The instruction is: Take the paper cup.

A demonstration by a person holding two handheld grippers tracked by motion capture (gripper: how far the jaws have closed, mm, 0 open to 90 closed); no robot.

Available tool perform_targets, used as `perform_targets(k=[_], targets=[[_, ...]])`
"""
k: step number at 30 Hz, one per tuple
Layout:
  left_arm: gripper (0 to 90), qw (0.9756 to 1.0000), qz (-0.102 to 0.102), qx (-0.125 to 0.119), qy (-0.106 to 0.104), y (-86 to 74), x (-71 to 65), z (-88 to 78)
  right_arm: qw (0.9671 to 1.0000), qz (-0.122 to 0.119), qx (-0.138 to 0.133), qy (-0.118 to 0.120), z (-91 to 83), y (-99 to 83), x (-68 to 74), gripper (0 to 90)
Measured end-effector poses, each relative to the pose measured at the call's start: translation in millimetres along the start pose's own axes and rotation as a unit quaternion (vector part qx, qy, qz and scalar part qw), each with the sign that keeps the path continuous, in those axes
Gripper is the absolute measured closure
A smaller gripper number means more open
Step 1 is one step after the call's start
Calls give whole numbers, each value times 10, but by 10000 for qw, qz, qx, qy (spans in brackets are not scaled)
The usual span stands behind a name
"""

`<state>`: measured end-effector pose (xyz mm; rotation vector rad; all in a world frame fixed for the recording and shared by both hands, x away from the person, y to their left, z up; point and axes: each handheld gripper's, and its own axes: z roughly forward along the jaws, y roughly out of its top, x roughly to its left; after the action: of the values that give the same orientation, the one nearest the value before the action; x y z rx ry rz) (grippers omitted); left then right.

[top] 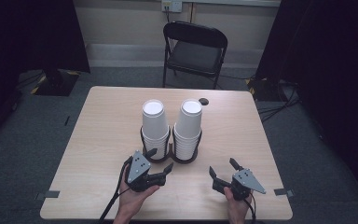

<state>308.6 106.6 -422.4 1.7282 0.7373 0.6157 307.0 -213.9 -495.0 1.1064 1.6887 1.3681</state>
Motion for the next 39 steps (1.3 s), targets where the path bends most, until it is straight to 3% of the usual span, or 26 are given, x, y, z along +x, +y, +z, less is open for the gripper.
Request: perform_targets(k=[10, 12, 26, 39], targets=[[157, 9997, 82, 15, -219, 156, -1, 69, 10000, -12, 25, 0, 5, 2, 2, 138], [156, 9992, 69, -44, -392, 203, 8, 83, 10000, 7, 49, -3, 7, 4, 2, 138], [179, 9985, 78, -72, -535, 442, 22, 206, 10000, 6, 62, 5, 9, 5, 0, 141], [181, 9985, 187, -47, -506, 650, 44, 297, 10000, 35, 48, 7, 6, 4, -4, 141]])
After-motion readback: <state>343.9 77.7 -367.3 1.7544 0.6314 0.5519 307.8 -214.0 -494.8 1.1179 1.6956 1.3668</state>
